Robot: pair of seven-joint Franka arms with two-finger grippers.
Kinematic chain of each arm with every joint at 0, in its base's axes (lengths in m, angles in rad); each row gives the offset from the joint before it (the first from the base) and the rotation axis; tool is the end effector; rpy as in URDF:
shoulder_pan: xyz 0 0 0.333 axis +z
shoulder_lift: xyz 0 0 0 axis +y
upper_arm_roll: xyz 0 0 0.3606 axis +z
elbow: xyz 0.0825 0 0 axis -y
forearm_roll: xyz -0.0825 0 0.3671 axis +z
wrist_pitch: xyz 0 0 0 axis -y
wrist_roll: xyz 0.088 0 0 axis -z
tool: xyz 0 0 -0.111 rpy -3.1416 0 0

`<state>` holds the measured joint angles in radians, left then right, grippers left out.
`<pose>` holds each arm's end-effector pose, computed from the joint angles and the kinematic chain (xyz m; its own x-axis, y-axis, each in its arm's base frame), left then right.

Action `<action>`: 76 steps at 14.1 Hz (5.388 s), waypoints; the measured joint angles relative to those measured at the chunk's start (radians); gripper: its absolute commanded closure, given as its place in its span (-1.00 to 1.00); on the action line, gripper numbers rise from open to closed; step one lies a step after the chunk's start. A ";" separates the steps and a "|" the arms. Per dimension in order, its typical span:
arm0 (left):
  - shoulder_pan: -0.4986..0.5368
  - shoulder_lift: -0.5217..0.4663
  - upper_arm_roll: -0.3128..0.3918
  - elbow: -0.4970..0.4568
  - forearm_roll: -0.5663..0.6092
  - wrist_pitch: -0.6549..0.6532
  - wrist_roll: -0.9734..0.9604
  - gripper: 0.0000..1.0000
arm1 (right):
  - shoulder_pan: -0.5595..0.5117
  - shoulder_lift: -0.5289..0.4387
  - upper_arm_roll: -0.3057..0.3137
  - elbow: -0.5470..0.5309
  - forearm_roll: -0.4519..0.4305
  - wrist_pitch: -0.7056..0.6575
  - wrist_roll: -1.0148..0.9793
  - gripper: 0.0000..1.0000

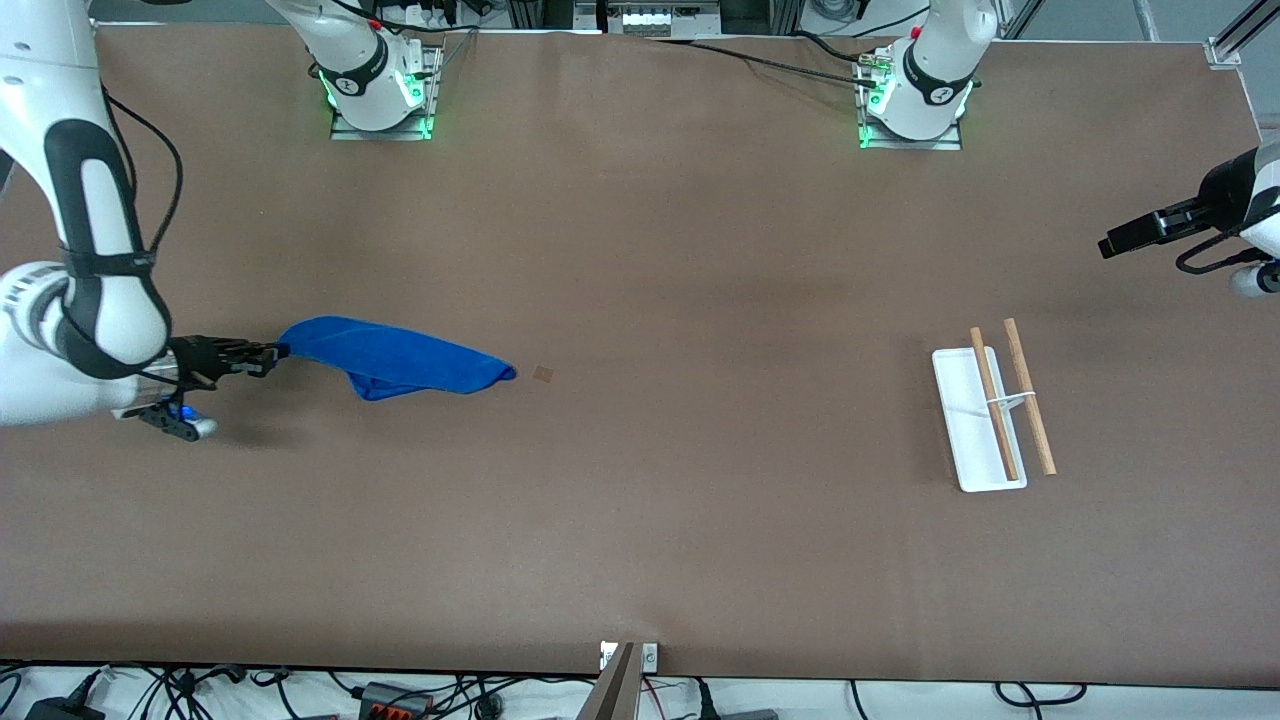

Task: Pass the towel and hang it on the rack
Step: 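Lift the towel with the right gripper and carry it toward the rack, then hold the towel up with the right gripper while the left gripper approaches, then grasp the hanging towel with the left gripper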

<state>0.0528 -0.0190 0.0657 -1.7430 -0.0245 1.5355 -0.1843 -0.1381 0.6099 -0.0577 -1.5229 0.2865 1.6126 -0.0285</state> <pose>0.5134 0.0586 0.5951 0.9367 0.2949 -0.1889 0.2986 -0.9543 -0.0093 0.6466 -0.0909 0.3187 0.8561 -0.1613 -0.4910 -0.3018 -0.9273 -0.2215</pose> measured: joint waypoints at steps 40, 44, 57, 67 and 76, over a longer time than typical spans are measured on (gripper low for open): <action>0.114 0.504 -0.278 0.061 -0.608 0.231 1.608 -1.00 | 0.651 -0.035 0.529 0.448 -0.086 0.516 0.234 1.00; 0.112 0.526 -0.372 -0.014 -0.645 0.355 1.797 -1.00 | 0.651 -0.029 0.527 0.448 -0.090 0.542 0.234 1.00; 0.092 0.530 -0.563 -0.228 -0.848 0.728 2.063 -1.00 | 0.658 -0.027 0.527 0.448 -0.133 0.542 0.234 1.00; 0.026 0.543 -0.592 -0.229 -0.944 0.853 2.049 0.99 | 0.658 -0.027 0.527 0.448 -0.134 0.542 0.234 1.00; 0.040 0.541 -0.589 -0.227 -0.944 0.881 2.020 0.99 | 0.658 -0.027 0.527 0.448 -0.134 0.542 0.234 1.00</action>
<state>0.0927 0.5219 -0.5228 -1.9702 -0.9689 2.4168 1.8353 0.5198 0.5828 0.4688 -1.0748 0.1521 2.1548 0.2060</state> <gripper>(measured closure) 0.982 0.974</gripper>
